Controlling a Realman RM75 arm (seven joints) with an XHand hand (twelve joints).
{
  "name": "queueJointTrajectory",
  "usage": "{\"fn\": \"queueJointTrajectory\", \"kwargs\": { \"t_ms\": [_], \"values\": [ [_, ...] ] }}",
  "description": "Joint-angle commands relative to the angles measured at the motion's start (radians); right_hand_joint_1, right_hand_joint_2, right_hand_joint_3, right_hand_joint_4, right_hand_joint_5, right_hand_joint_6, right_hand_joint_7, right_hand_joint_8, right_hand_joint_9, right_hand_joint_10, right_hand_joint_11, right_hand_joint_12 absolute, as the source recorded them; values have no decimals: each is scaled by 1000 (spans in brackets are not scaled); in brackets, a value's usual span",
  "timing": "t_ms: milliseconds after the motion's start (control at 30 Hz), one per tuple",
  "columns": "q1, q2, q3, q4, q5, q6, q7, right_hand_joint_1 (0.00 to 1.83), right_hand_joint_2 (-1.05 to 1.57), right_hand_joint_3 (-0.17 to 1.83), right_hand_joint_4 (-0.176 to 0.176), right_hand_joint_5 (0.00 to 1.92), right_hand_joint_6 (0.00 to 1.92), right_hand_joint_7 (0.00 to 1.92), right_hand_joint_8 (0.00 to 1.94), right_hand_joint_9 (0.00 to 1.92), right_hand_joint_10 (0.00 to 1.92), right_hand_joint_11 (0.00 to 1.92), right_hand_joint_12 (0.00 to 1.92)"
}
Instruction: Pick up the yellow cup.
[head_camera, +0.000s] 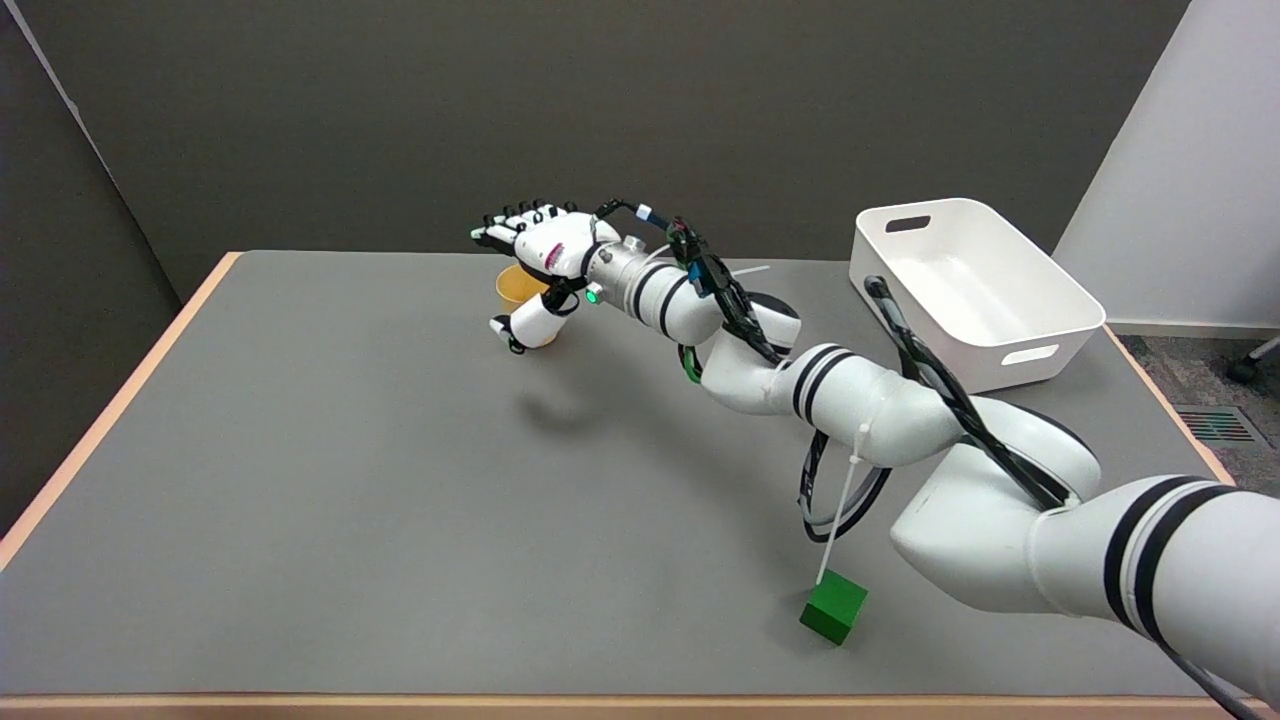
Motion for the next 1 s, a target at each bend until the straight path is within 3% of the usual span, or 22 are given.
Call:
{"fn": "queueJointTrajectory", "kwargs": {
  "t_ms": [33,533,600,633,833,900,1000],
  "values": [
    [21,-21,10,-63,-13,-90,-17,457,633,959,34,39,248,46,170,18,421,-1,723],
    [30,-31,2,-52,-13,-68,-17,463,634,957,35,40,249,49,177,18,430,-1,730],
    [28,-28,9,-47,-13,-68,-17,679,603,1017,22,74,166,98,51,41,395,7,628],
    [26,-26,10,-44,-13,-68,-17,679,606,1019,21,73,172,98,49,41,396,7,628],
    [-47,35,43,131,-25,-89,-17,661,601,1005,28,53,388,83,118,26,417,1,672],
    [-74,66,52,194,-37,-116,-17,521,656,977,40,91,382,78,167,30,434,-1,736],
    [-99,103,58,248,-43,-138,-17,543,703,882,46,144,350,54,237,17,457,-1,721]
  ]
}}
